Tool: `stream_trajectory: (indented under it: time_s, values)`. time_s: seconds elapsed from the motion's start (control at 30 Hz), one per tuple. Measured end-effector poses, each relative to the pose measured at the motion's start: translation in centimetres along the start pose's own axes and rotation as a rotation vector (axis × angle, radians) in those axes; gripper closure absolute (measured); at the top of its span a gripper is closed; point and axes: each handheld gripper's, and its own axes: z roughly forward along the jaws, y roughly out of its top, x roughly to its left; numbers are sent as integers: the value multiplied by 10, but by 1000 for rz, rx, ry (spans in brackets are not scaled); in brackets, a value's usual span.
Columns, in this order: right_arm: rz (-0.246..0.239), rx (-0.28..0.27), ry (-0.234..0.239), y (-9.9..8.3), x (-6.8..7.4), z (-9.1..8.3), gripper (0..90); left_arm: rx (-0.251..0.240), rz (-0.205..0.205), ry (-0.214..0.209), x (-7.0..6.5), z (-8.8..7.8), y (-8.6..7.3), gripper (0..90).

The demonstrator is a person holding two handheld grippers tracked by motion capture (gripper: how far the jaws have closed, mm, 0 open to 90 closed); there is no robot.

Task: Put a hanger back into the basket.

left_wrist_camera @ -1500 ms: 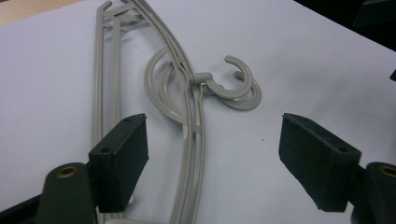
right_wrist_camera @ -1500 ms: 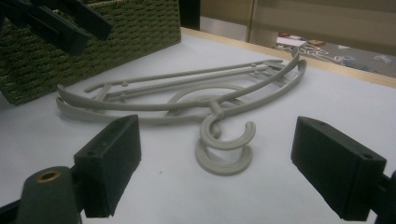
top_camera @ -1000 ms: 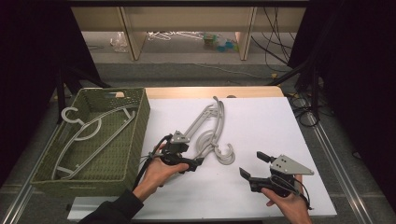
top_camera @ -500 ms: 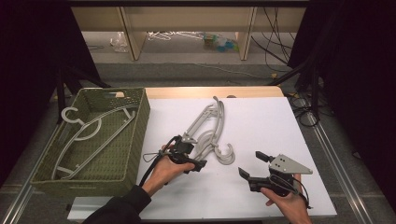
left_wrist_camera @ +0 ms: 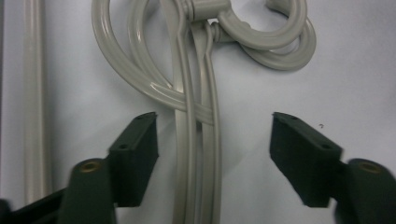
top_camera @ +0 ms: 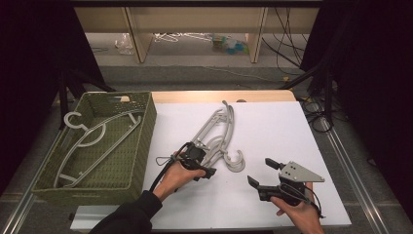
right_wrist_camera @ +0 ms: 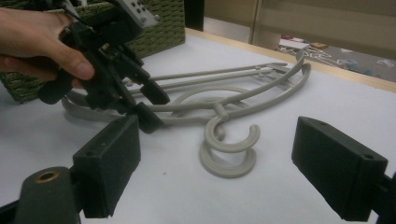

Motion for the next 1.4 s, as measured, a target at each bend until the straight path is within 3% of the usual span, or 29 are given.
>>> stream_trajectory:
  time_s: [0.1,0.13,0.17,0.23,0.3,0.37,0.4,0.5,0.67,0.73,0.77,0.8,0.83,0.9,1.03,1.1,1.17,1.23,1.4]
  values:
    - [0,-8,-1,0,1,1,166,37,1,-14,4,3,3,400]
    - [1,0,4,0,0,0,165,6,-33,-16,1,7,3,435]
    - [1,0,3,0,0,0,166,43,1,-12,1,6,5,436]
    - [1,1,3,0,0,0,166,61,29,13,-1,7,8,465]
    - [0,1,3,0,0,0,166,68,21,22,-1,7,10,484]
    - [-1,3,5,0,0,0,166,68,42,41,0,6,9,576]
    - [-2,4,3,0,0,0,166,65,29,36,2,5,8,645]
    - [12,12,13,1,2,-1,167,67,37,24,2,3,8,716]
    - [-2,0,1,0,0,0,167,52,58,14,-2,-3,9,752]
    - [-2,-9,6,0,0,0,168,43,51,8,-1,-6,9,767]
    - [-2,-9,6,0,0,0,168,21,21,6,-2,-7,9,767]
    - [2,3,5,0,0,-1,167,-1,23,18,-2,-9,10,789]
    - [11,9,10,1,1,-1,167,7,40,23,-1,-15,10,789]
    - [-4,-4,4,0,-1,0,167,-36,16,27,-1,-24,10,794]
    - [14,7,4,1,0,-1,167,-49,9,31,1,-32,10,800]
    - [-4,-1,-1,0,-1,0,168,-53,10,32,4,-37,10,805]
    - [13,10,3,0,0,-1,168,-100,-7,51,6,-41,9,807]
    - [-1,-6,-1,1,-1,0,168,-104,-3,60,8,-47,9,808]
    - [0,-20,1,0,-1,1,168,-142,-53,56,13,-56,7,810]
